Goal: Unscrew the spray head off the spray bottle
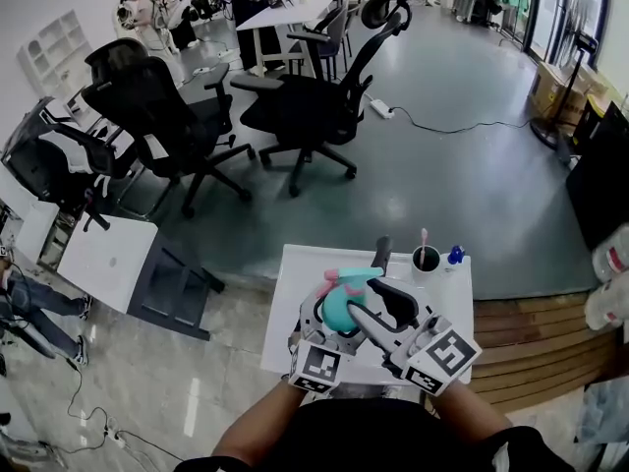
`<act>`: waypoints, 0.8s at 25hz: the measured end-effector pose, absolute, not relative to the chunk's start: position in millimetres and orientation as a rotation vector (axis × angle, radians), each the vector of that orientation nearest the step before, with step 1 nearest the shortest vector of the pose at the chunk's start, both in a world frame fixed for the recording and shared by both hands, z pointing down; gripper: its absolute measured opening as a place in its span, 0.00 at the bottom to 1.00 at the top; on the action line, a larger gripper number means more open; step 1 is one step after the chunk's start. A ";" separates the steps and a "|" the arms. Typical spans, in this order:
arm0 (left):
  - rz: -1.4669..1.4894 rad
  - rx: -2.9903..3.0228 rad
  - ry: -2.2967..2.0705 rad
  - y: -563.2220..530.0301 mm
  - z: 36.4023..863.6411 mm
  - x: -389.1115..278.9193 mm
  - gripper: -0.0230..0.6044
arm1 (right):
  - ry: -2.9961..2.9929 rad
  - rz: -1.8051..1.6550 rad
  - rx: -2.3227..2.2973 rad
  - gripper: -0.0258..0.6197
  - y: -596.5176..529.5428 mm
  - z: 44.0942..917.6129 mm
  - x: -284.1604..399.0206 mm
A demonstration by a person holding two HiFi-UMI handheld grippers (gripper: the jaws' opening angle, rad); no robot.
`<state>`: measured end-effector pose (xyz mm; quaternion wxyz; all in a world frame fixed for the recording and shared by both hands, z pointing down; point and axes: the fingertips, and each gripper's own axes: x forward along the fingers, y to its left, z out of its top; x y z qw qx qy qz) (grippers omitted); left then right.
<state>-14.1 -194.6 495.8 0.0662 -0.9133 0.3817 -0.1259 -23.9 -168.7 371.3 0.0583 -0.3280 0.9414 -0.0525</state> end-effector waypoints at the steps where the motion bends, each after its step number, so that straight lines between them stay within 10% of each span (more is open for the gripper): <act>1: -0.386 -2.749 1.152 -194.2 495.9 -13.5 0.76 | 2.856 -0.153 -1.008 0.34 -170.0 372.4 -26.1; 20: -0.221 -2.870 0.633 -152.7 465.5 2.7 0.76 | 3.001 0.015 -0.620 0.25 -141.7 353.0 -29.3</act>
